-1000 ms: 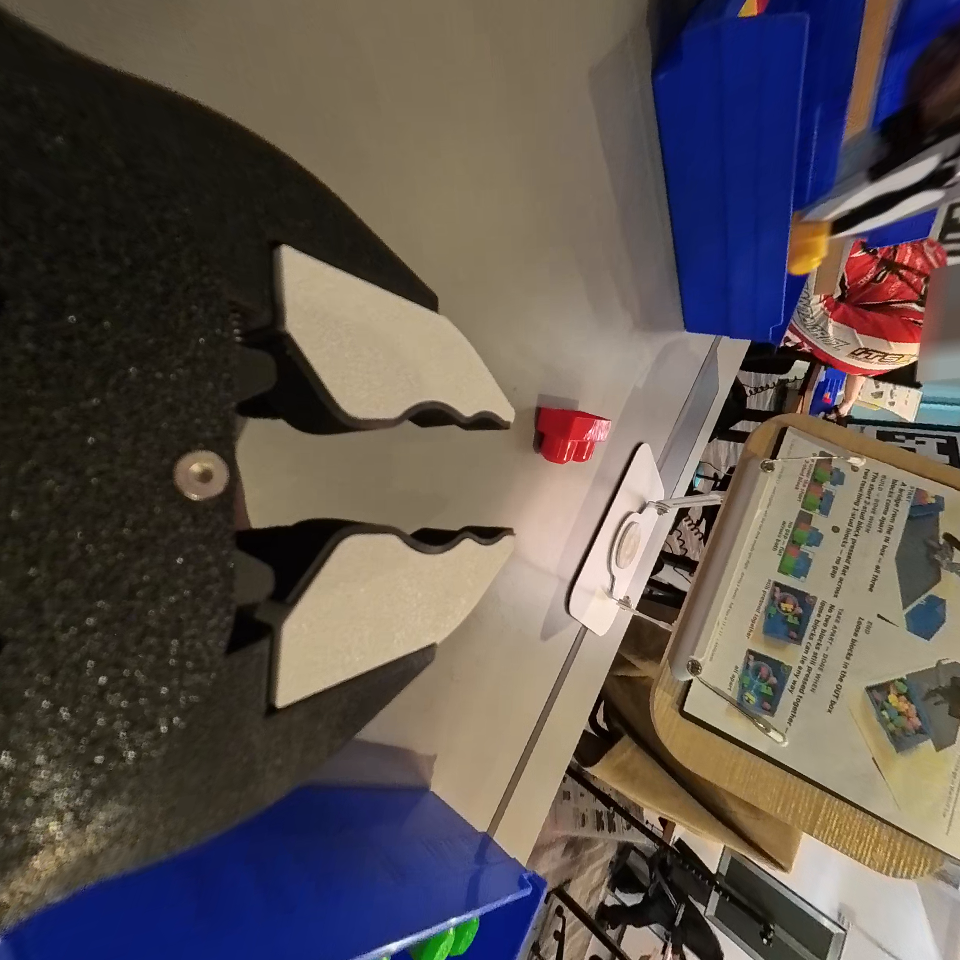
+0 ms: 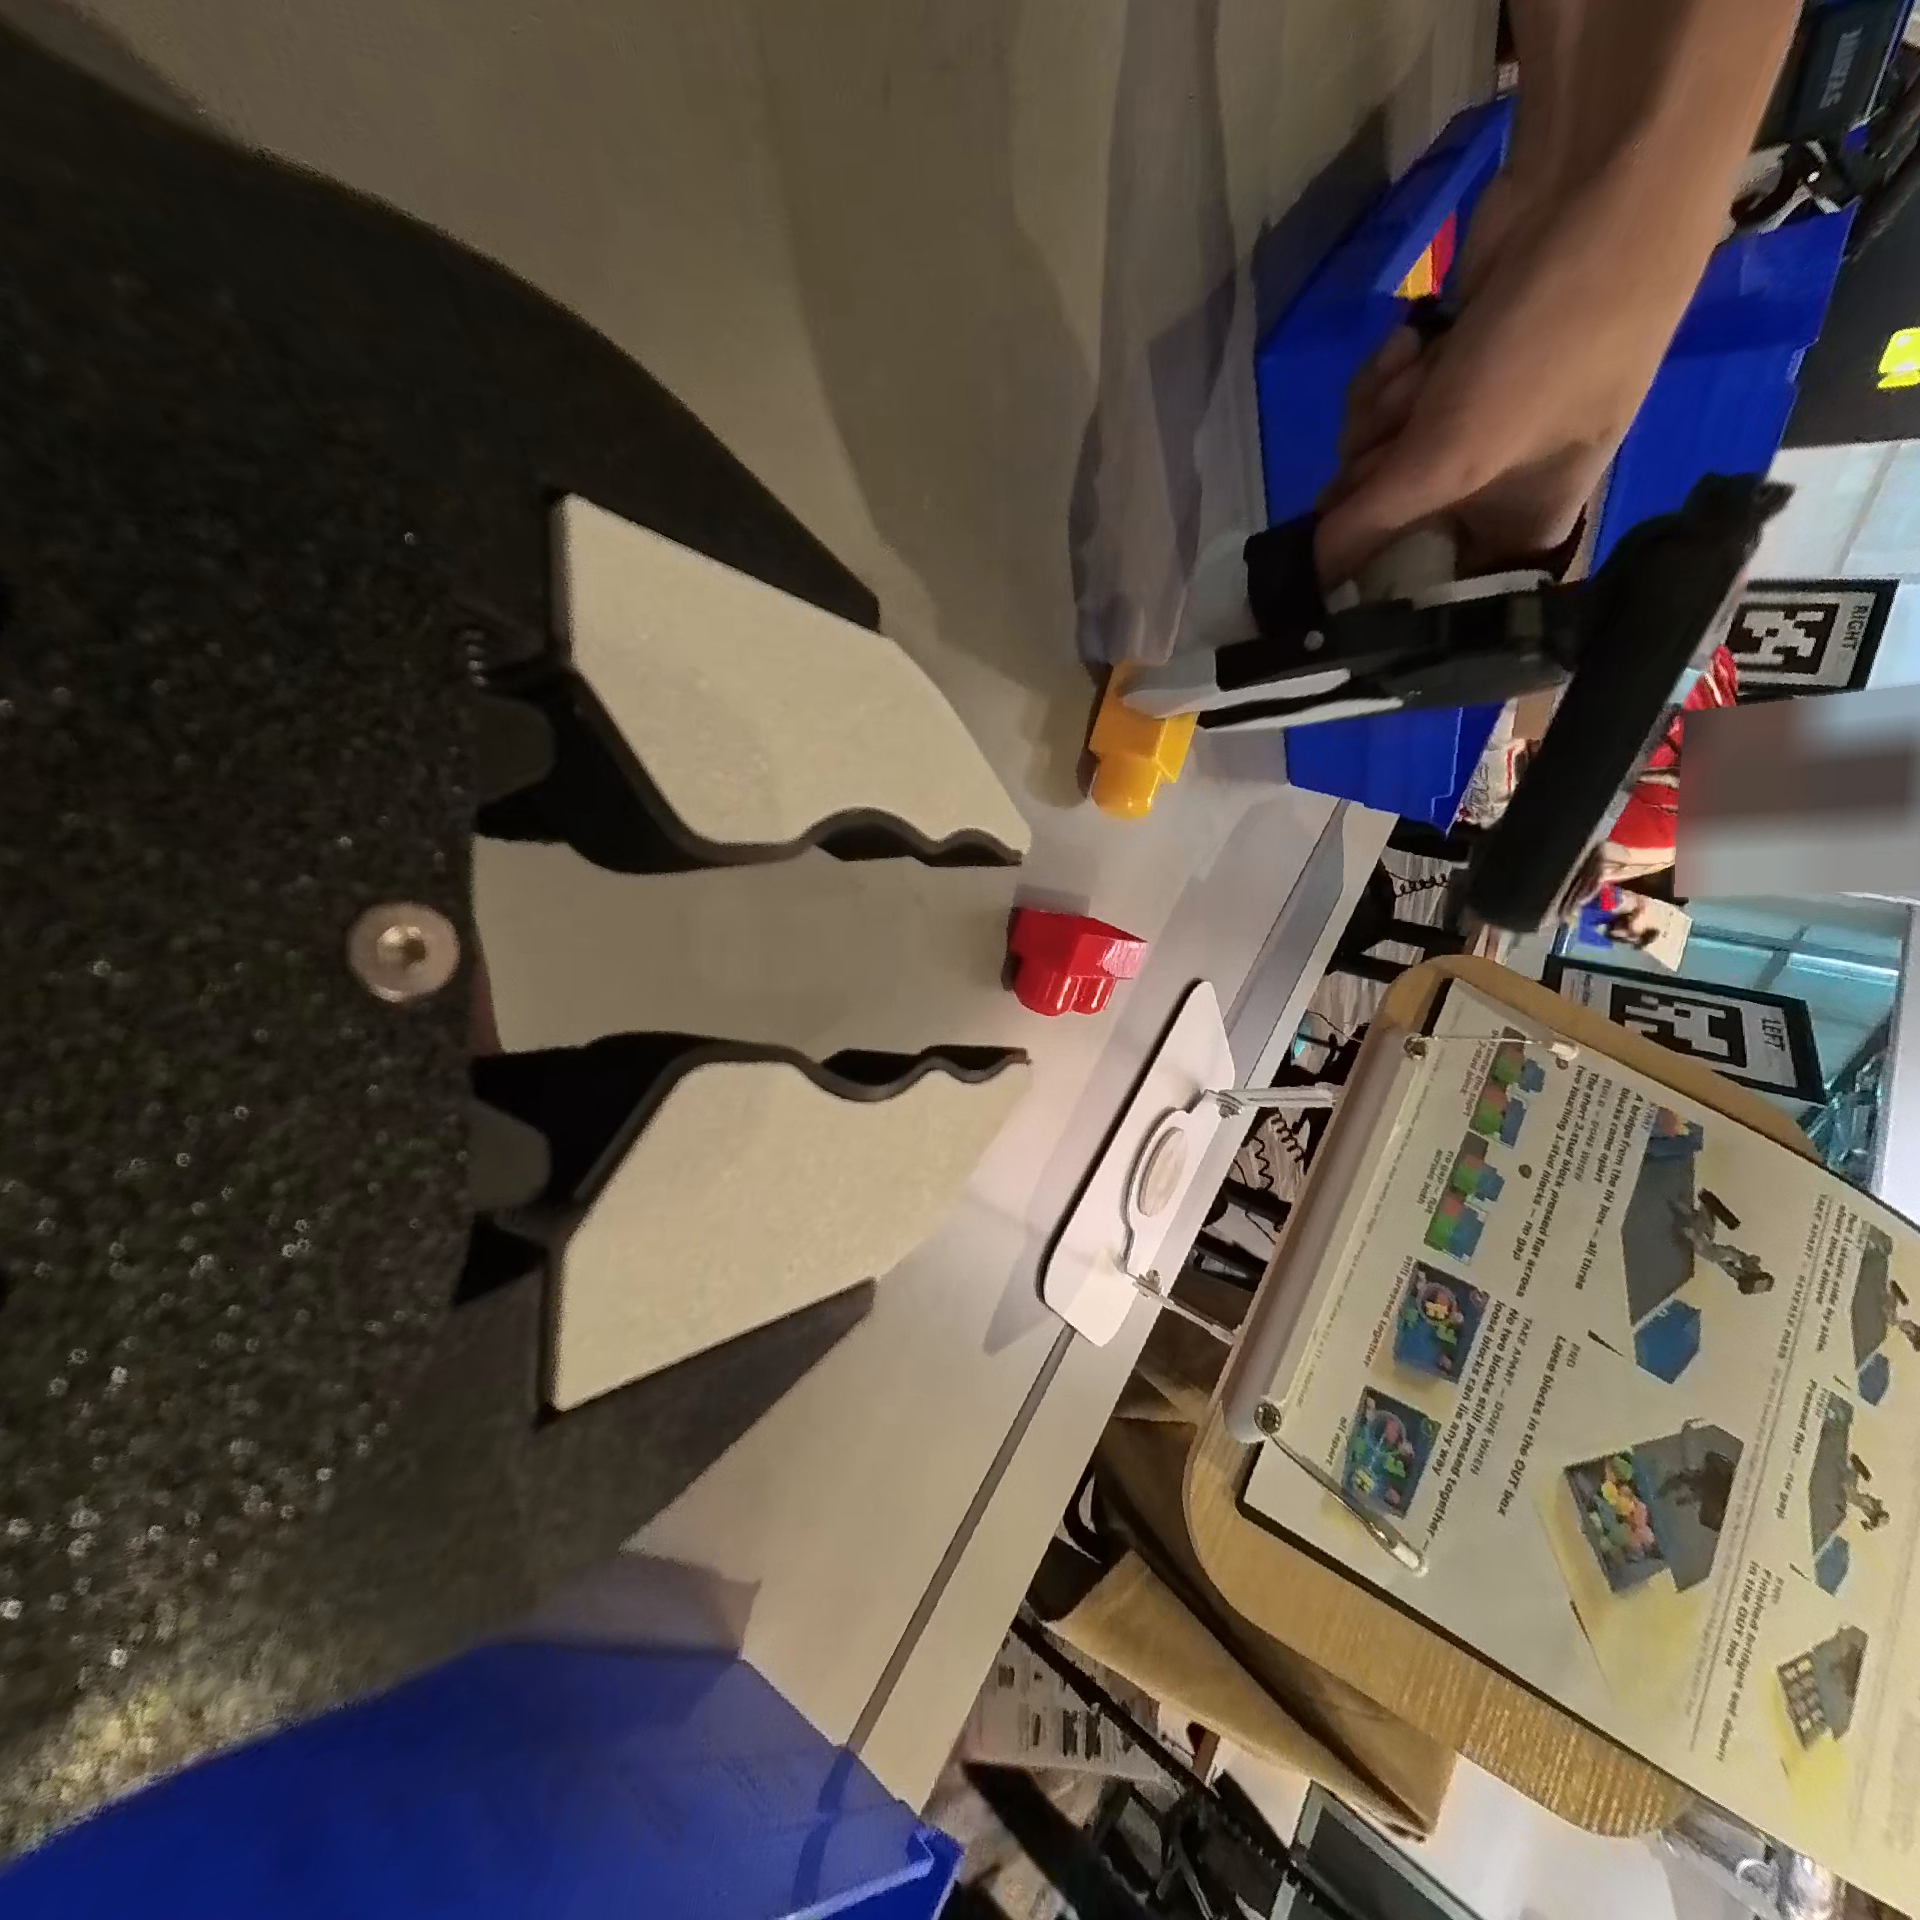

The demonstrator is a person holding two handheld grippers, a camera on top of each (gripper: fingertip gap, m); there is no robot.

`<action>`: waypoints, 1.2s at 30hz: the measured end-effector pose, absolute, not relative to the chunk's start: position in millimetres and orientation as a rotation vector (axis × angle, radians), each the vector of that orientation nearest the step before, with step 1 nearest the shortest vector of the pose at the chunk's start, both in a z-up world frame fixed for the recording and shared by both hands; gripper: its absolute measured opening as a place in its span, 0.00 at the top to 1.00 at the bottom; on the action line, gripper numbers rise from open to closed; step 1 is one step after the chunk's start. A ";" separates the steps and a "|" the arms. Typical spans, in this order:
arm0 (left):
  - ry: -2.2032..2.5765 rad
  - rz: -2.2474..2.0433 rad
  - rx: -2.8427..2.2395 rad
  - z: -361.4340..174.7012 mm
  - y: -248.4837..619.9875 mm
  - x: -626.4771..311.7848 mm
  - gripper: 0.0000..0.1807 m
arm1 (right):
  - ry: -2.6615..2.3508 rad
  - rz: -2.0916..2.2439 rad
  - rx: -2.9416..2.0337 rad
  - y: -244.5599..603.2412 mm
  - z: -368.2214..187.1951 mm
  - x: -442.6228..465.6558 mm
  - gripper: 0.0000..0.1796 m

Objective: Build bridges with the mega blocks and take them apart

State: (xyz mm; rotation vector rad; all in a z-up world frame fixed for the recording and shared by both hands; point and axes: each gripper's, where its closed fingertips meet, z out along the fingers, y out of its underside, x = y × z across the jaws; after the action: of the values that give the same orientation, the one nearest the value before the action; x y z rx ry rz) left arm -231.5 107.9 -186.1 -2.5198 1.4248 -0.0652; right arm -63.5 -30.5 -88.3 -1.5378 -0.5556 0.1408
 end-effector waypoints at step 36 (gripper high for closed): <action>1.885 -0.144 -2.244 -171.3 239.5 -434.3 0.70 | -0.469 0.069 -1.587 -15.2 -93.3 -45.5 0.82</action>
State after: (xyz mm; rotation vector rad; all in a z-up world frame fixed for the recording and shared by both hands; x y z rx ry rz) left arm -434.3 239.5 -171.3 -2.2439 1.8854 -0.1438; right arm -45.5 -15.2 -93.3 -1.5865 -0.4690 0.0692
